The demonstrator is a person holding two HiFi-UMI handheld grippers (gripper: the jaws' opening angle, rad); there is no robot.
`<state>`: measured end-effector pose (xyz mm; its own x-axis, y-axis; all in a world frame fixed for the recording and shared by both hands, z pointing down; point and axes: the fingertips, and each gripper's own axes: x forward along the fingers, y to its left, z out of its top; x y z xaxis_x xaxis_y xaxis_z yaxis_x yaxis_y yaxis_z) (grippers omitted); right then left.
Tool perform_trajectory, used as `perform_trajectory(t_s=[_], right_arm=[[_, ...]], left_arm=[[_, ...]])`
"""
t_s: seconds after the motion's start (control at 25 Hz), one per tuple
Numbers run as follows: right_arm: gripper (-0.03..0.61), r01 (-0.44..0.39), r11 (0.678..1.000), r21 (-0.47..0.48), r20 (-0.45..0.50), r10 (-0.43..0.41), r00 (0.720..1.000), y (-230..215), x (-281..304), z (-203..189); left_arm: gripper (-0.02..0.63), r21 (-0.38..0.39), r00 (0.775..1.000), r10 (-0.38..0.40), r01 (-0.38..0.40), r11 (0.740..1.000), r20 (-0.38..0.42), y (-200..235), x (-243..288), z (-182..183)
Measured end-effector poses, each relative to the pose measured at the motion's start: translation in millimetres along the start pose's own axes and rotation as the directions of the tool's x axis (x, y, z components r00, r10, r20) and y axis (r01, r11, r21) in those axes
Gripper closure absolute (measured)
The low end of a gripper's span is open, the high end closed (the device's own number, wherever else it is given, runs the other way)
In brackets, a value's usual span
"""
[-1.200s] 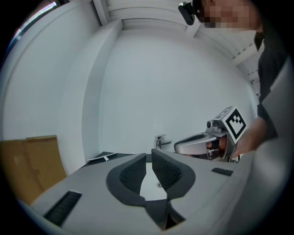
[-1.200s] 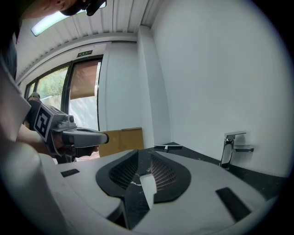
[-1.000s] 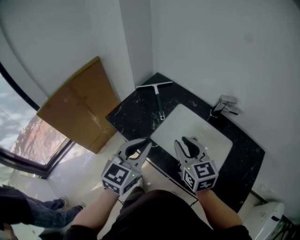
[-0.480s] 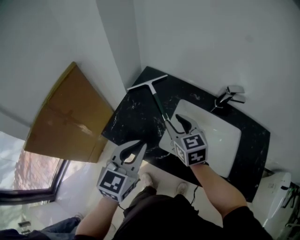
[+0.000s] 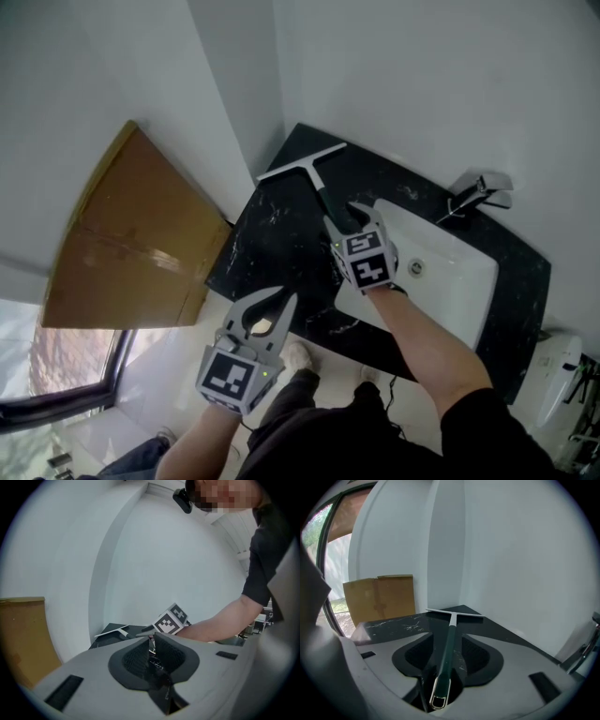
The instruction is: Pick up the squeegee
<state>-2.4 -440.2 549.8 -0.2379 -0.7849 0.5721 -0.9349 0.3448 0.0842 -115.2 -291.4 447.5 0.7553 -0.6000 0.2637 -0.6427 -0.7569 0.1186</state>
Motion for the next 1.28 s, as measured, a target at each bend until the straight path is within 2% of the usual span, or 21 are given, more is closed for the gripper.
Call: perform_trajectory(t_s=[0.28, 0.56, 0.64, 0.72, 1.28], right_arm=[[0.385, 0.004, 1.0, -0.007, -0.09, -0.004, 0.996, -5, 48, -7], [0.399, 0.007, 1.0, 0.017, -0.16, -0.004, 0.987, -3, 66, -24], [0.464, 0.019, 1.0, 0.015, -0.161, -0.017, 0.987, -4, 67, -25], [0.491, 0.026, 1.0, 0.002, -0.162, -0.026, 0.986, -4, 67, -24], [0.494, 0.04, 0.998, 0.056, -0.101, -0.035, 0.994, -4, 28, -15]], left_arm=[[0.569, -0.034, 0.999, 0.025, -0.026, 0.999, -0.037, 22, 1, -15], [0.569, -0.041, 0.998, 0.036, -0.038, 0.998, -0.046, 33, -1, -21], [0.569, -0.04, 0.998, 0.04, -0.042, 0.998, -0.048, 35, -2, -22], [0.569, -0.039, 0.998, 0.043, -0.044, 0.998, -0.048, 35, -3, -21], [0.569, -0.015, 0.998, 0.053, -0.054, 0.998, -0.02, 24, -20, -12]])
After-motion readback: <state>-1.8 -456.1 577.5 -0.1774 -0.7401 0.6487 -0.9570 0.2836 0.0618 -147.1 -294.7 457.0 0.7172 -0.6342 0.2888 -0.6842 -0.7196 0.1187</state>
